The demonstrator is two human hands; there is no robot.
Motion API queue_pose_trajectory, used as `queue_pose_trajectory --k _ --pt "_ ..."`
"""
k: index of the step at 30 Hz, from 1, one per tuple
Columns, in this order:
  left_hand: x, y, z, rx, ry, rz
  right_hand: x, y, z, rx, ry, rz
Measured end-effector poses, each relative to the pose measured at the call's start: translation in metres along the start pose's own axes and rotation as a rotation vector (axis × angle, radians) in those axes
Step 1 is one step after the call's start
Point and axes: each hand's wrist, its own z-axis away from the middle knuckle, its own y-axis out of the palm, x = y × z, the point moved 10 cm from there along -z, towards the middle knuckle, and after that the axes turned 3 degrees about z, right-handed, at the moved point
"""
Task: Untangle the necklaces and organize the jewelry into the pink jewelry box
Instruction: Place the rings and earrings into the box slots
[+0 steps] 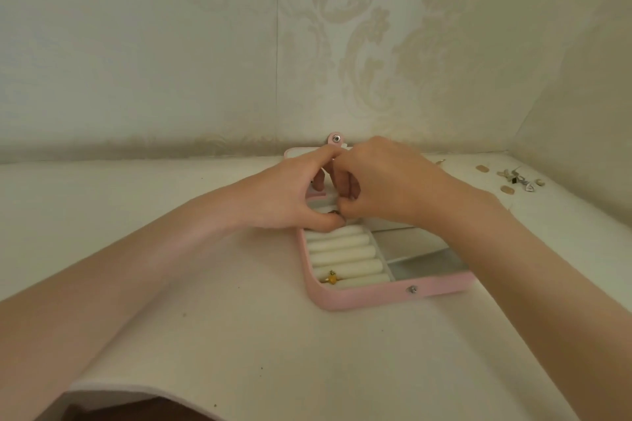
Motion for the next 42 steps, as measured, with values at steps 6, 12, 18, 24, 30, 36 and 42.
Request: queue_pose_trajectory --k 6,12,18,24,30,36,42 --pt "0.005 0.001 0.001 0.035 -0.019 0.04 -0.004 0.003 -0.001 0.057 0.013 -0.167" --pt "0.012 0.002 0.0 0.068 -0.056 0.043 -0.024 0.008 0.001 0.107 0.032 -0.431" --pt "0.012 0.002 0.0 0.054 -0.055 0.048 -0.019 0.008 -0.001 0.069 0.005 -0.338" --pt "0.008 0.001 0.0 0.05 -0.05 0.045 -0.012 0.008 -0.001 0.085 -0.021 -0.261" --pt "0.016 0.002 -0.001 0.056 -0.066 0.045 -0.016 0.01 0.0 0.129 -0.006 -0.33" --pt "0.012 0.002 -0.001 0.064 -0.039 0.038 -0.015 0.011 -0.002 0.106 0.016 -0.306" --pt "0.012 0.001 0.0 0.067 -0.056 0.03 -0.018 0.013 -0.001 0.136 0.037 -0.314"
